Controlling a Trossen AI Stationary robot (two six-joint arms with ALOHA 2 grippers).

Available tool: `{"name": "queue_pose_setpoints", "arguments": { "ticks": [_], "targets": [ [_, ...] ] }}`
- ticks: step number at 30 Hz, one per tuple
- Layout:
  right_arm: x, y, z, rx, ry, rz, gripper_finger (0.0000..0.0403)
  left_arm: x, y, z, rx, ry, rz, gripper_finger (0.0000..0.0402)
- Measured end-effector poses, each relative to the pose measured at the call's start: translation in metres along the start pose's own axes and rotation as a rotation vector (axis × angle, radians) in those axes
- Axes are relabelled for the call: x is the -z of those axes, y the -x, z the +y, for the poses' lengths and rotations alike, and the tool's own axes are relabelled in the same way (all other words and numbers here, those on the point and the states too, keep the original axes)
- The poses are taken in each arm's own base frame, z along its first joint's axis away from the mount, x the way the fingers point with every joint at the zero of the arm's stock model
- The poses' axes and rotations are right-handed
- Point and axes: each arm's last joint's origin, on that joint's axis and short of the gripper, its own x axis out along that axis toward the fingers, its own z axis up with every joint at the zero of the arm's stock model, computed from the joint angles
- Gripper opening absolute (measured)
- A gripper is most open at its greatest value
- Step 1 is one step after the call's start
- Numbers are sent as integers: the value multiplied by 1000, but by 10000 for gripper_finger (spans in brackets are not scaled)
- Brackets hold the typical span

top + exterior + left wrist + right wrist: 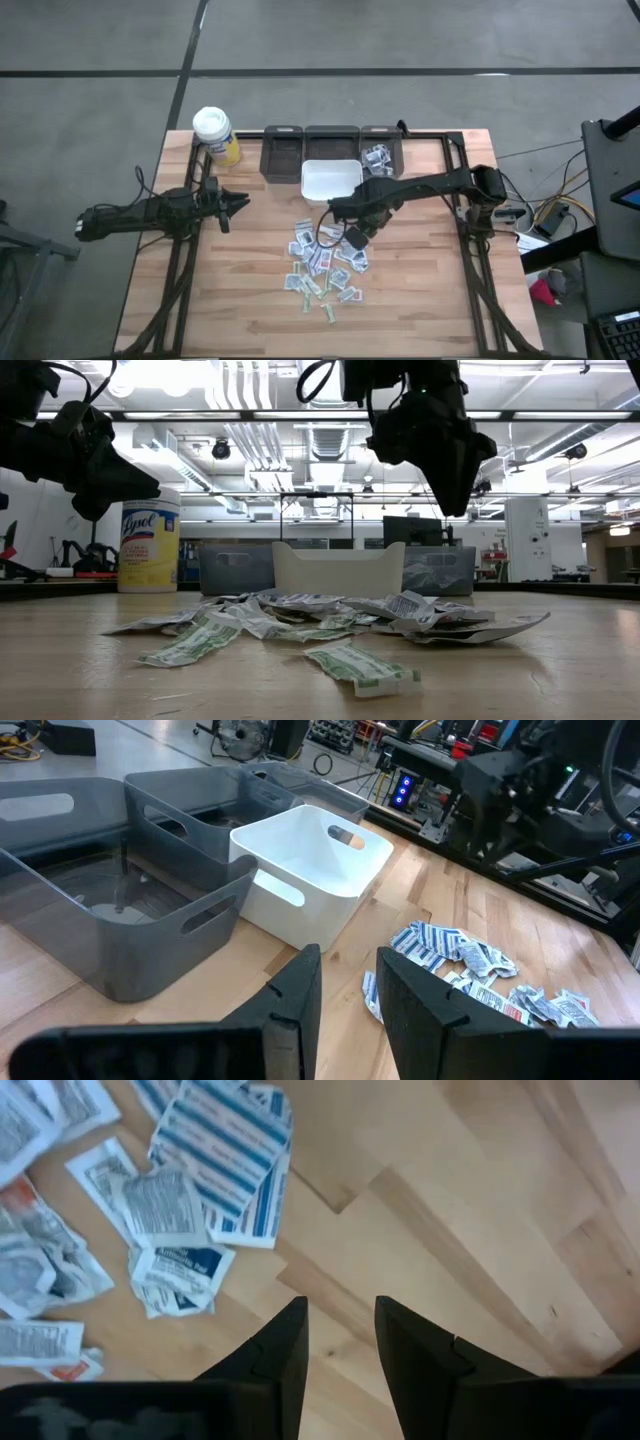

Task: Pick & Place First Aid Supplies
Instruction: Put the blue alcohol pad into the right black bin

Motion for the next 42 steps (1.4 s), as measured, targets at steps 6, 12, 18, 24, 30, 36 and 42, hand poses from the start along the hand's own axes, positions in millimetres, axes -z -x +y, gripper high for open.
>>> {"name": "queue_pose_setpoints", "arguments": {
  "ticks": [6,12,18,24,30,36,42],
  "targets": [
    [5,-10,6,-11,56,-11,111,0,0,0,0,0,0,94],
    [6,-21,8,-20,82,-16,112,0,0,0,0,0,0,94],
    [6,-32,9,-39,86,-17,110,0,0,0,0,0,0,94],
    [5,-38,10,-65,108,-35,119,0,0,0,0,0,1,94],
    [3,-45,12,-91,134,-58,131,0,0,0,0,0,0,94],
    [1,-50,14,-122,143,-85,138,0,0,0,0,0,1,94],
    [0,-50,20,-220,197,-66,144,0,0,0,0,0,0,94]
  ]
}}
